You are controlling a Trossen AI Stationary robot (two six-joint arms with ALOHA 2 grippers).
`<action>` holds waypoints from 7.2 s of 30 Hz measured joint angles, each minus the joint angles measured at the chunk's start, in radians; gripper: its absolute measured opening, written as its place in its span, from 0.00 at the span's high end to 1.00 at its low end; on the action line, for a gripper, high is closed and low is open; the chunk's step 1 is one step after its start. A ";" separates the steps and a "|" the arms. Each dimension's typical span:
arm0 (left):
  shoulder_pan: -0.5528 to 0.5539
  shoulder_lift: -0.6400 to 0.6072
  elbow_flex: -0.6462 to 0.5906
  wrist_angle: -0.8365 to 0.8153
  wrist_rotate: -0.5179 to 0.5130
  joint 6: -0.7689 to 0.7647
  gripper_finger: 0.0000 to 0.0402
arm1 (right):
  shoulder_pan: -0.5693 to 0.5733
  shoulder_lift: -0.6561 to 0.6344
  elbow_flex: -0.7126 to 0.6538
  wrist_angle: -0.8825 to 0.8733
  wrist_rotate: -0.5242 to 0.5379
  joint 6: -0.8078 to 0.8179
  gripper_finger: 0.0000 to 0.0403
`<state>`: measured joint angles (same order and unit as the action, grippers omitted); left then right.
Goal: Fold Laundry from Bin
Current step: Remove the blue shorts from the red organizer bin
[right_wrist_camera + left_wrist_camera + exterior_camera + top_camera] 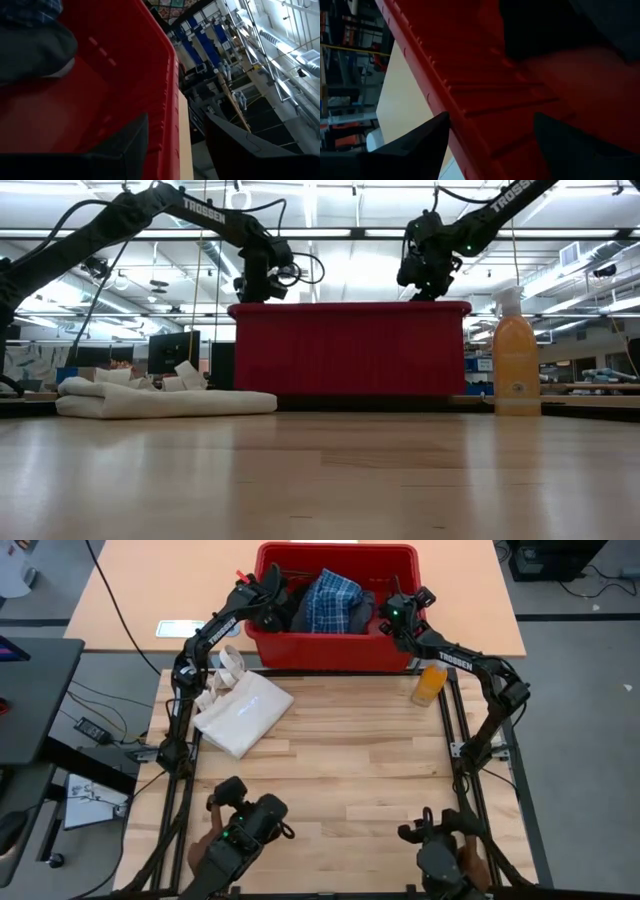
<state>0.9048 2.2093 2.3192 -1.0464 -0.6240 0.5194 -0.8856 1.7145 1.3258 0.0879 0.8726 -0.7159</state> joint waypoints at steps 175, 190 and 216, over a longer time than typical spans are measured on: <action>-0.496 -0.253 -0.743 0.002 0.845 -0.254 0.17 | 0.069 -0.687 0.103 -1.106 -0.762 0.956 0.51; -0.503 -0.254 -0.932 0.216 0.810 -0.264 0.17 | 0.334 -0.684 -0.529 -0.575 -1.088 0.997 0.51; -0.493 -0.317 -0.883 0.061 0.795 -0.271 0.17 | 0.649 -0.475 -0.897 0.166 -1.063 0.956 0.52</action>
<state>0.4118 1.8921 1.4366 -0.9853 0.1706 0.2486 -0.2369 1.2391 0.4293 0.2537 -0.1906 0.2396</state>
